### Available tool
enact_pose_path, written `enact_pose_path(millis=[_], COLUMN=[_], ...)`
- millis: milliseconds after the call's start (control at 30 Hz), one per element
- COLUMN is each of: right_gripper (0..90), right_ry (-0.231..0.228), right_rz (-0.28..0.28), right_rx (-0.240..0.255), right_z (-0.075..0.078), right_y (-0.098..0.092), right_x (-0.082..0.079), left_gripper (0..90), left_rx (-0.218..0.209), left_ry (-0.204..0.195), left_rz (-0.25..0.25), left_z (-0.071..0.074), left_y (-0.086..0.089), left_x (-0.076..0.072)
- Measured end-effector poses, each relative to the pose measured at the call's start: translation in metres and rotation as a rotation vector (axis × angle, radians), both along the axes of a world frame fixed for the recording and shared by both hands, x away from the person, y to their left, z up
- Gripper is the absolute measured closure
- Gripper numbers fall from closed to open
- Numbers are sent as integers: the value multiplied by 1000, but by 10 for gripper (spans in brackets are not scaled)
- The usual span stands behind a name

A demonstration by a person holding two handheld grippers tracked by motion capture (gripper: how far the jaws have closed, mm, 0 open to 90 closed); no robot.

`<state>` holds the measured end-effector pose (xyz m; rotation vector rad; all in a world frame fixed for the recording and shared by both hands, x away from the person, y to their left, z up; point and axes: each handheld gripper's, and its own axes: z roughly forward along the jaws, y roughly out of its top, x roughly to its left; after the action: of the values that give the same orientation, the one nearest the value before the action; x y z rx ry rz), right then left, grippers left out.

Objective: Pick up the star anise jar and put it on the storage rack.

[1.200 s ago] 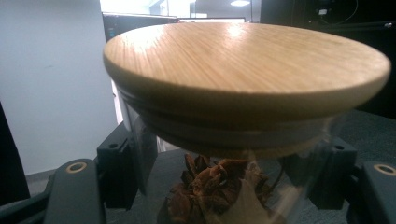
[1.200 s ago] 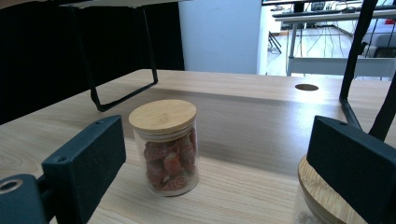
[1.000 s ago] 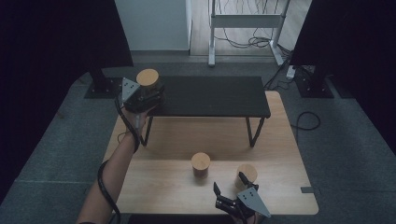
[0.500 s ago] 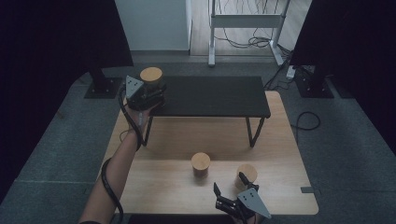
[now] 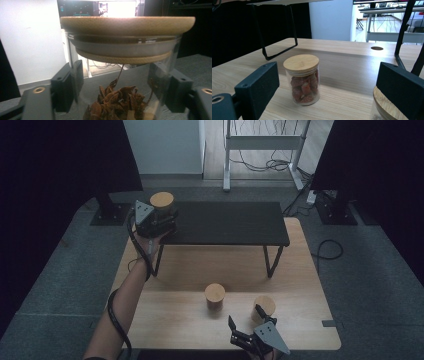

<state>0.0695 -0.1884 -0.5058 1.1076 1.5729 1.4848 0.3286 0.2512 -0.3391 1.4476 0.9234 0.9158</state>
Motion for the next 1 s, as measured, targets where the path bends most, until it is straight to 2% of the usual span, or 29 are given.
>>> enact_pose_path(millis=[100, 200, 333, 533, 833, 1000], right_gripper=[38, 38, 38, 38, 39, 39], right_ry=[0, -1, -5, -8, -17, -26], right_rz=[1, 3, 6, 0, -30, -42], right_rx=[0, 0, -3, -6, -11, -20], right_z=[0, 0, 0, 0, 0, -1], right_y=[0, 0, 0, 1, 3, 5], right_x=[0, 0, -1, -2, -4, -6], left_gripper=[107, 86, 79, 71, 73, 86], left_rx=[-24, -43, -74, -83, -106, -113], left_ry=[-16, -23, -14, -5, -20, -21], left_rz=[23, 31, 0, -10, -22, -27], left_z=[-2, -5, -8, -13, -14, -14], left_y=[-1, 2, 12, 21, 33, 40], left_x=[-5, -11, -19, -36, -69, -81])
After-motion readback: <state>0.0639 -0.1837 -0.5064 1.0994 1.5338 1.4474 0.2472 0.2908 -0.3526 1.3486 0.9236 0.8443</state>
